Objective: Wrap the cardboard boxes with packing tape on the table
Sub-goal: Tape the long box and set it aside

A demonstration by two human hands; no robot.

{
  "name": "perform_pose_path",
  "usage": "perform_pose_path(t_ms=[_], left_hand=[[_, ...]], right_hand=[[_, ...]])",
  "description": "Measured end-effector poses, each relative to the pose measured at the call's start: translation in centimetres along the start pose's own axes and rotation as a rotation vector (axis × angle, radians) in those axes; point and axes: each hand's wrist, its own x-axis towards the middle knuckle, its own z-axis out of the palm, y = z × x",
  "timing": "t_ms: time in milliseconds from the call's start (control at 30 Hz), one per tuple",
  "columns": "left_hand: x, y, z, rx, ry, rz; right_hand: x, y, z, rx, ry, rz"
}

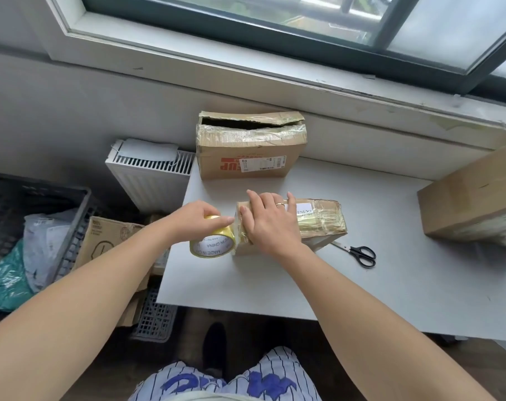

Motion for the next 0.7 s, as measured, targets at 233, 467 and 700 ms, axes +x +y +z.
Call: perform_pose_path(t_ms=[233,467,700], left_hand=[[0.5,-2.4,1.6,0.207,0.135,0.009],[1.8,-2.6,3.8,0.107,0.156,-0.008],[3.1,-3.5,3.6,0.040,0.070,-0.014]], right_hand=[[-0.4,1.1,-0.9,0.081,-0.061,-0.127],[-0.7,2.8,-1.0,-0.132,-0.099,-0.343],[-0.7,2.2,-0.4,-0.151,-0.009,-0.295]])
